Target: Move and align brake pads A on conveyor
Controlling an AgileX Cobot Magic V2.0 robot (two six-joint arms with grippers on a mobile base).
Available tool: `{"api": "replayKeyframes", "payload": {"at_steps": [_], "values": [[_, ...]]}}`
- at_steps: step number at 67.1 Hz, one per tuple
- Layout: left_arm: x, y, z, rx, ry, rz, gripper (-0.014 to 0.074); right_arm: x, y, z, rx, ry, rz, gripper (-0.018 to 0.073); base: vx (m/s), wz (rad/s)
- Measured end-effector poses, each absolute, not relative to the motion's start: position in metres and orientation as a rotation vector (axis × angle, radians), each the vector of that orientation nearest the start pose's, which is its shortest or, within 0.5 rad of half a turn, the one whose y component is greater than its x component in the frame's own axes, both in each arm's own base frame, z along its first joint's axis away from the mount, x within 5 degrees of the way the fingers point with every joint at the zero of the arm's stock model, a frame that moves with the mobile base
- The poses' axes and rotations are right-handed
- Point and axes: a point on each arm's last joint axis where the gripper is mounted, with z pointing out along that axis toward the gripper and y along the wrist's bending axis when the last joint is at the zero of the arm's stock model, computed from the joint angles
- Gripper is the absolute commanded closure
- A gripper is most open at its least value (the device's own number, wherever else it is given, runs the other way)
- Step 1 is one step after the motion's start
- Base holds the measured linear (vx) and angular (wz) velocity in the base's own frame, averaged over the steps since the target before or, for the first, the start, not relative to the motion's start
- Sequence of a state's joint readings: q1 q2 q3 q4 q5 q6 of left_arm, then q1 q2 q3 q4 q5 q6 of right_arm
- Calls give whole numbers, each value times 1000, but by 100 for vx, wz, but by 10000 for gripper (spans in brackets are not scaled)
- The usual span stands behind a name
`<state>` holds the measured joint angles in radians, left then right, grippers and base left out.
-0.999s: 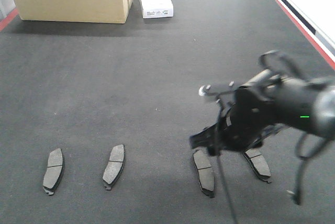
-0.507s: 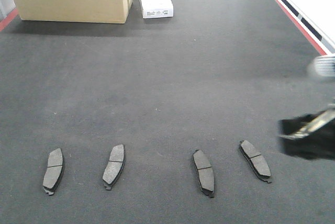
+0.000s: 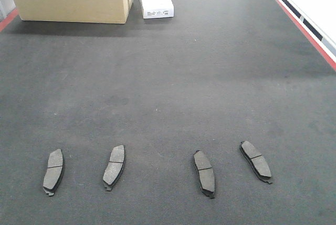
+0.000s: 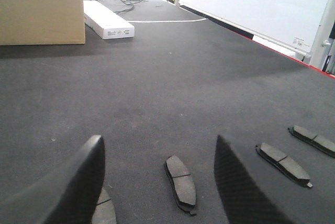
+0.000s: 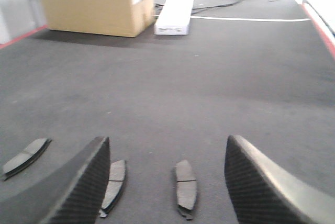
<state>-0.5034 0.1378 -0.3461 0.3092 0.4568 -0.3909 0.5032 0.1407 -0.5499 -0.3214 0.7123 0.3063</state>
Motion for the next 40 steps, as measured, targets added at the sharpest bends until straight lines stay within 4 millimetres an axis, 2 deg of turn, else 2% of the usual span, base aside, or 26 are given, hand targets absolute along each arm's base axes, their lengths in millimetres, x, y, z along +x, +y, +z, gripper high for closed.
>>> {"api": "replayKeyframes", "payload": {"at_steps": [17, 23, 28, 31, 36, 39, 40], "values": [[48, -13, 281, 236, 1707, -341, 169, 35, 8, 282, -366, 1700, 268, 155, 0, 0], [48, -13, 281, 236, 1708, -341, 195, 37, 10, 279, -376, 1678, 269, 176, 0, 0], [48, -13, 281, 236, 1709, -340, 266, 37, 10, 280, -376, 1663, 273, 216, 0, 0], [48, -12, 281, 236, 1711, -339, 341, 37, 10, 280, -376, 1662, 273, 261, 0, 0], [48, -12, 281, 236, 1711, -340, 522, 37, 10, 280, -375, 1665, 278, 400, 0, 0], [48, -12, 281, 236, 1711, -340, 608, 37, 11, 280, -372, 1671, 286, 479, 0, 0], [48, -12, 281, 236, 1711, -340, 605, 37, 11, 279, -370, 1674, 291, 519, 0, 0]]}}
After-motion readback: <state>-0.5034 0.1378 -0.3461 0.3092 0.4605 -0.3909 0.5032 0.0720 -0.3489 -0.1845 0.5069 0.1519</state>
